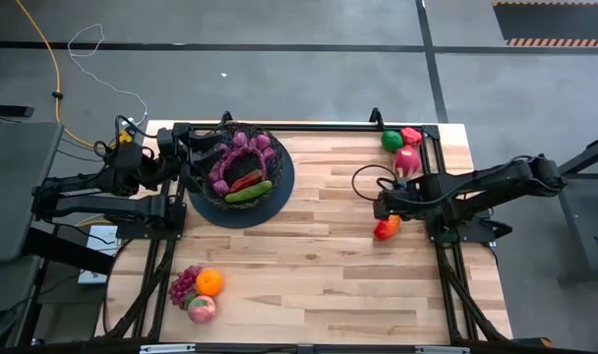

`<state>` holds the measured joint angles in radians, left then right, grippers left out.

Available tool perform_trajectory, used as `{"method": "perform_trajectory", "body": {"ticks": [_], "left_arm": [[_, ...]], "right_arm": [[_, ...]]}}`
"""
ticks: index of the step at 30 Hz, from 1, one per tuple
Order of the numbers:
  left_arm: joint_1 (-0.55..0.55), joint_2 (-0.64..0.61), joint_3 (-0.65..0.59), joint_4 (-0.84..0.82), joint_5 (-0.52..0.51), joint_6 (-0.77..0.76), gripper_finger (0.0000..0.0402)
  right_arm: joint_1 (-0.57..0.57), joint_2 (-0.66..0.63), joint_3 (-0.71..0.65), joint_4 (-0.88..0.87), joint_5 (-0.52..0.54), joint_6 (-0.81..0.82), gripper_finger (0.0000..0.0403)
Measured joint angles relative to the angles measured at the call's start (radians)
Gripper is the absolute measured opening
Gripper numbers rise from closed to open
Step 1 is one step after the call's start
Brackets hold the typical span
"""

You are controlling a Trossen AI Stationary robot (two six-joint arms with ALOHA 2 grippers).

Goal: Build produce basket
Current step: Put the red mango into the black wire basket

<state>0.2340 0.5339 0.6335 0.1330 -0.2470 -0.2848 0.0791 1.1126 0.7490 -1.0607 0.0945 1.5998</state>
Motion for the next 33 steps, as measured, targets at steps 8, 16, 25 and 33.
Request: {"method": "perform_trajectory", "body": {"ticks": [8, 16, 25, 33], "left_arm": [[0.0, 0.0, 0.0, 0.0, 0.0, 0.0, 0.0241], [0.0, 0.0, 0.0, 0.0, 0.0, 0.0, 0.0241], [0.0, 0.0, 0.0, 0.0, 0.0, 0.0, 0.0241], [0.0, 0.0, 0.0, 0.0, 0.0, 0.0, 0.0241]], "right_arm": [[0.009, 0.035, 0.0, -0.038, 0.027, 0.178, 0.0387], [0.009, 0.099, 0.0, -0.027, 0.056, 0.238, 0.0387], [0.028, 0.232, 0.0, -0.017, 0.072, 0.321, 0.0387], [0.059, 0.348, 0.0, 0.032, 0.072, 0.407, 0.0387]]}}
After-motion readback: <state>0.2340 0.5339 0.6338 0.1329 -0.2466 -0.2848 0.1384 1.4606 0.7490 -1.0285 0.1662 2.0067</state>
